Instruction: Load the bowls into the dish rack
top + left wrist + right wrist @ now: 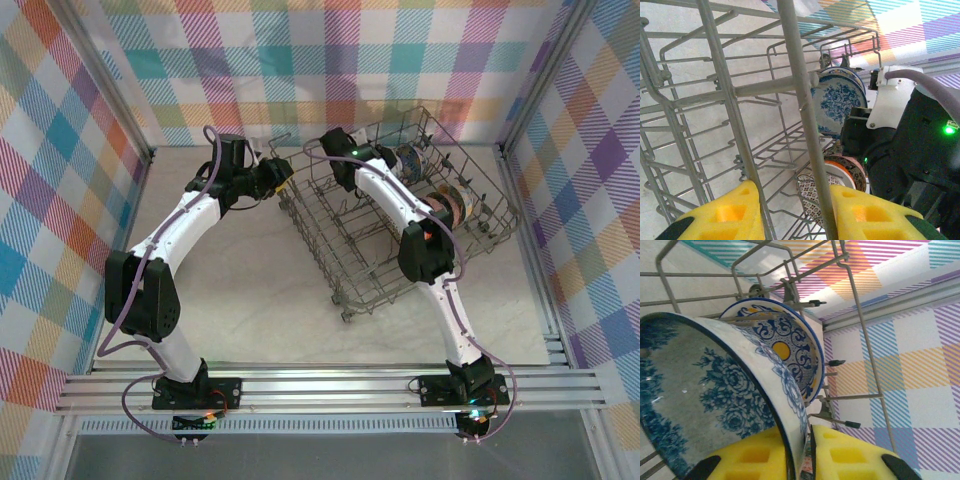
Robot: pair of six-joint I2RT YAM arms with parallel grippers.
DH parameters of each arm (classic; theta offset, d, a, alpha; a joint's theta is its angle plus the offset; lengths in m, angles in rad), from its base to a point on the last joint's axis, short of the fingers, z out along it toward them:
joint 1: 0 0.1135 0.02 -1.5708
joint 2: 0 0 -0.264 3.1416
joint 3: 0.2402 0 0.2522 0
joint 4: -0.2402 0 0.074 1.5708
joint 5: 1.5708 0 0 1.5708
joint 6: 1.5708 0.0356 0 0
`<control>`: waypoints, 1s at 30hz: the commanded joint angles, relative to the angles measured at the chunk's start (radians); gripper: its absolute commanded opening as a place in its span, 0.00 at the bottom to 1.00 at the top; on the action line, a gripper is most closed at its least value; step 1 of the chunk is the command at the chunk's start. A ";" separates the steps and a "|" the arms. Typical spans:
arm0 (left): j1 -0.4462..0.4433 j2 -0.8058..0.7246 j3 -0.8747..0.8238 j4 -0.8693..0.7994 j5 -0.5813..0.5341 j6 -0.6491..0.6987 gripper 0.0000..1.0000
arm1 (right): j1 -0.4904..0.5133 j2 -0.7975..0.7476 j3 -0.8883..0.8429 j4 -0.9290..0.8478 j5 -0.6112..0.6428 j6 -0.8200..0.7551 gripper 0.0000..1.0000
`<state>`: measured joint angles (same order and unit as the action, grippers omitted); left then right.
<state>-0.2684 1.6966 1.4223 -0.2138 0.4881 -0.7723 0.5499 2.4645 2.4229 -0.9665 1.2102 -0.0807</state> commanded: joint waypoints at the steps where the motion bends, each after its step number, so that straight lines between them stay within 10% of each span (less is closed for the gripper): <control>1: -0.011 -0.029 -0.026 -0.033 0.057 0.027 0.25 | 0.018 0.005 -0.001 0.001 -0.001 -0.007 0.23; 10: -0.011 -0.028 -0.025 -0.050 0.044 0.035 0.24 | 0.020 0.007 -0.001 -0.047 -0.053 0.055 0.31; 30: -0.010 -0.010 0.074 -0.188 -0.020 0.103 0.34 | 0.013 -0.180 -0.120 0.064 -0.263 0.018 0.92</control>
<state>-0.2737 1.6966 1.4670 -0.3080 0.4545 -0.7399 0.5575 2.3730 2.3241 -0.9546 1.0149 -0.0471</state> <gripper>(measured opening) 0.340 0.907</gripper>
